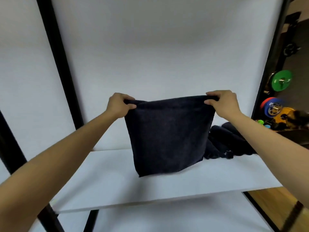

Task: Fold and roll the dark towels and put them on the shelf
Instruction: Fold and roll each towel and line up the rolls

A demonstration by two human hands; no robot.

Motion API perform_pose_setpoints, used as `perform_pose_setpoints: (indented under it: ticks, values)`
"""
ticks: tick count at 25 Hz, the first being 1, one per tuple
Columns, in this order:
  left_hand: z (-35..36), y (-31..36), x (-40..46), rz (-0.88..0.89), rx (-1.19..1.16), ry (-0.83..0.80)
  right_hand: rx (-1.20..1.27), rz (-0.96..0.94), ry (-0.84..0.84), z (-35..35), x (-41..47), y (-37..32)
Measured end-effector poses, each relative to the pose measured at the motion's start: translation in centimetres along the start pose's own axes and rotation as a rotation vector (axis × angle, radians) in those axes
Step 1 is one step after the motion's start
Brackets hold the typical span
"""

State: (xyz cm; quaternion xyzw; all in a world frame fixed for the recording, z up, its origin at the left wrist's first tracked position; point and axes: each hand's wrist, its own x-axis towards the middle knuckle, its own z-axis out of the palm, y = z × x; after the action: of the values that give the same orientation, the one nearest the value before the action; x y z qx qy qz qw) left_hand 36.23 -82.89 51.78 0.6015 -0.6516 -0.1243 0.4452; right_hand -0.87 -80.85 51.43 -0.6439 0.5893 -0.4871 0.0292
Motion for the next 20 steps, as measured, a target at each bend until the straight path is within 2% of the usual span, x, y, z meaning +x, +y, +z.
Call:
perform_pose_setpoints:
  ticks: [4, 8, 11, 13, 15, 17, 20]
  values:
    - [-2.2, 1.4, 0.7, 0.029, -0.097, 0.107, -0.016, -0.022, 0.097, -1.1, 0.5, -1.9]
    - [-0.8, -0.5, 0.7, -0.027, -0.099, 0.082, -0.04, 0.04, 0.1, 0.7, 0.0, -0.5]
    - [0.9, -2.1, 1.3, -0.116, -0.031, 0.055, -0.048, 0.175, 0.064, 2.5, 1.1, 0.9]
    - [1.9, -2.6, 2.4, -0.185, -0.049, 0.052, 0.074, 0.29, 0.037, 3.7, 2.3, 1.3]
    - [2.1, -2.0, 3.7, -0.235, -0.149, 0.055, 0.272, 0.329, 0.058, 4.3, 3.4, 1.1]
    - [1.6, -1.0, 4.8, -0.23, -0.33, 0.099, 0.43, 0.28, 0.102, 4.0, 4.2, 0.4]
    - [0.5, 0.2, 4.8, -0.109, -0.522, 0.2, 0.58, 0.181, 0.118, 2.3, 3.9, -0.7]
